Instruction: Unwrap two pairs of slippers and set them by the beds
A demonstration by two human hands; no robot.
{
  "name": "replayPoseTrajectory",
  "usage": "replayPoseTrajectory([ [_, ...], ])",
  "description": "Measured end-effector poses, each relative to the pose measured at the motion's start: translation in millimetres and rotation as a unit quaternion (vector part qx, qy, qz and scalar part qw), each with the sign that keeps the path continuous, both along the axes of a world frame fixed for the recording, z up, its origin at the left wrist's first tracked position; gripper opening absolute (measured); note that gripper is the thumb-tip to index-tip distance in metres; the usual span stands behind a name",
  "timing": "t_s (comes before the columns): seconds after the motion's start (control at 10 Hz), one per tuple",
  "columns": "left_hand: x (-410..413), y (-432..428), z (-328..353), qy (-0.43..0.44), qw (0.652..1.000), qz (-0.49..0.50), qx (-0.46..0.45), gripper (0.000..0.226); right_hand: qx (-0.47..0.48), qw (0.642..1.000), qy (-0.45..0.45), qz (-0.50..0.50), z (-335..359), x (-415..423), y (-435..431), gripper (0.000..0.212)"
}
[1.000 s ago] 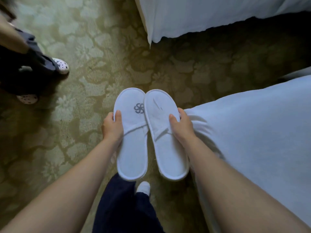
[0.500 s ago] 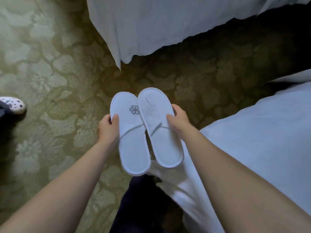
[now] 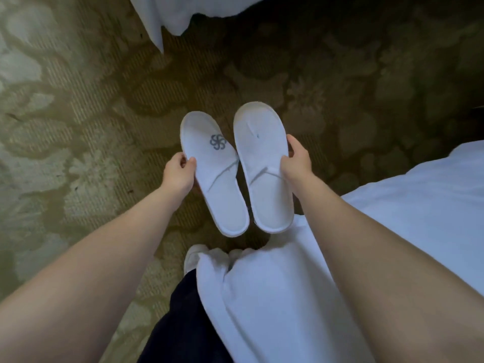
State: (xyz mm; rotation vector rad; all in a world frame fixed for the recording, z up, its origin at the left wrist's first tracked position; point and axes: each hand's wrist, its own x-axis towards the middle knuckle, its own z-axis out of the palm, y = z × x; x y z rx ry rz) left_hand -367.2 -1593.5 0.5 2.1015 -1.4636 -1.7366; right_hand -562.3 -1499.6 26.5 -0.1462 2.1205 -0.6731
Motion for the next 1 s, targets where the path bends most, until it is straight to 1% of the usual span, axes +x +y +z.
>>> replayPoseTrajectory([
  [0.1, 6, 7, -42, 0.007, 1.000, 0.006, 0.026, 0.037, 0.007, 1.000, 0.006, 0.013, -44, -4, 2, 0.048],
  [0.3, 7, 24, -118, 0.027, 0.994, 0.056, 0.088, 0.040, 0.000, 1.000, -0.005, -0.012, -128, -11, 11, 0.044],
  [0.4, 1, 29, -149, 0.021, 0.992, 0.063, 0.109, 0.038, -0.010, 1.000, -0.009, -0.019, -168, -9, 19, 0.036],
  [0.5, -2, 33, -170, 0.011, 0.990, 0.064, 0.127, 0.038, -0.024, 0.999, -0.006, -0.031, -195, -6, 26, 0.034],
  [0.6, -1, 37, -184, -0.008, 0.986, 0.023, 0.163, 0.037, -0.006, 0.999, -0.012, -0.030, -211, -3, 30, 0.047],
  [0.7, 1, 39, -182, -0.030, 0.984, -0.005, 0.174, 0.041, 0.040, 0.999, -0.021, -0.021, -208, -4, 32, 0.060],
  [0.8, 4, 36, -158, -0.054, 0.986, -0.059, 0.149, 0.043, 0.069, 0.995, -0.059, 0.033, -186, 0, 34, 0.054],
  [0.9, 4, 32, -114, -0.064, 0.976, -0.156, 0.138, 0.037, 0.098, 0.990, -0.092, 0.054, -147, 4, 34, 0.046],
  [1.0, -4, 26, -53, -0.085, 0.945, -0.289, 0.124, 0.028, 0.088, 0.988, -0.114, 0.053, -96, 16, 41, 0.039],
])
